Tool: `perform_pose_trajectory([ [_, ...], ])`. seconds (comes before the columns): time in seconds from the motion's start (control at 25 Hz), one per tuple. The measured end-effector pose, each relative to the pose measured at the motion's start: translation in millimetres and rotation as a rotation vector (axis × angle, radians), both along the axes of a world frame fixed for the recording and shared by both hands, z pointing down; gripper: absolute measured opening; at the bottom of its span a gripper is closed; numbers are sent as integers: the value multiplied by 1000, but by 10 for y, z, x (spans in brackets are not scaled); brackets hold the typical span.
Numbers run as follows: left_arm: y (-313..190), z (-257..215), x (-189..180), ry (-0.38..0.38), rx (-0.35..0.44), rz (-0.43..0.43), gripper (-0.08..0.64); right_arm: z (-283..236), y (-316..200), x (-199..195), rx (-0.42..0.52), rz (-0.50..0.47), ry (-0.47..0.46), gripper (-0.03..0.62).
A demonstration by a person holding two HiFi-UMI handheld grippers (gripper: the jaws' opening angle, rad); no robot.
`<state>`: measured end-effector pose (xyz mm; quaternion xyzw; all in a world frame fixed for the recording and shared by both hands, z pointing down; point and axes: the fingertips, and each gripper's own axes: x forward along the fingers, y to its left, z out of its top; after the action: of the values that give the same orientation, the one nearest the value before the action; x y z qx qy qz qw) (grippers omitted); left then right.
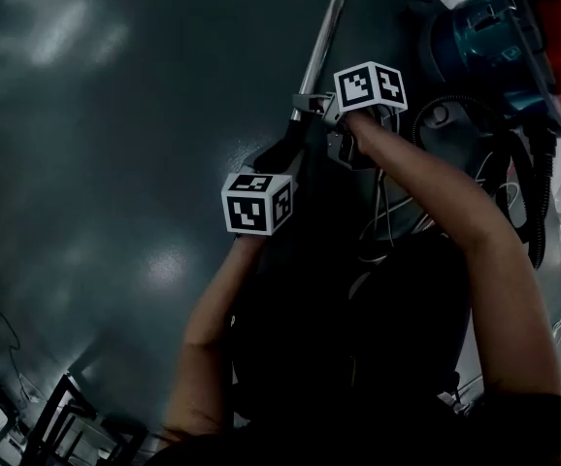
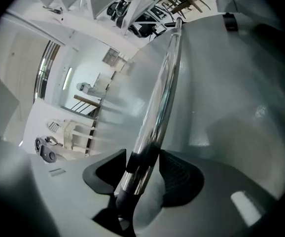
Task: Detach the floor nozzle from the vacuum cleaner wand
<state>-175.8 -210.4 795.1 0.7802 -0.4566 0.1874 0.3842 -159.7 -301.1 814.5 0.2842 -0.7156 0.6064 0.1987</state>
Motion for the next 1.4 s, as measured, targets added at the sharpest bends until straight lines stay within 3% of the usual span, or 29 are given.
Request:
perform_pose_trajectory([
  [0.32, 46, 13, 63, 27, -4, 5, 160, 107, 38, -27, -85, 107, -38, 197],
  [0.6, -28, 85, 113, 87, -111, 81, 172, 117, 5, 22, -70, 214, -61, 181],
  [0.76, -87, 130, 210, 128, -148, 122, 198, 83, 1, 48, -81, 221, -89, 179],
  [0.88, -44, 187, 305, 175, -231, 156, 179, 44, 22, 42, -77, 216, -112, 179],
  [1.04, 10, 190, 297, 238, -318, 111, 145, 22, 55, 18, -55, 197, -126, 184],
  [1.2, 23, 193, 246, 227, -363, 101, 139, 16, 58, -21, -70, 207, -123, 178],
  [1.4, 38, 192, 228, 208, -365, 85, 138, 31, 66, -34, -90, 220, -121, 175],
])
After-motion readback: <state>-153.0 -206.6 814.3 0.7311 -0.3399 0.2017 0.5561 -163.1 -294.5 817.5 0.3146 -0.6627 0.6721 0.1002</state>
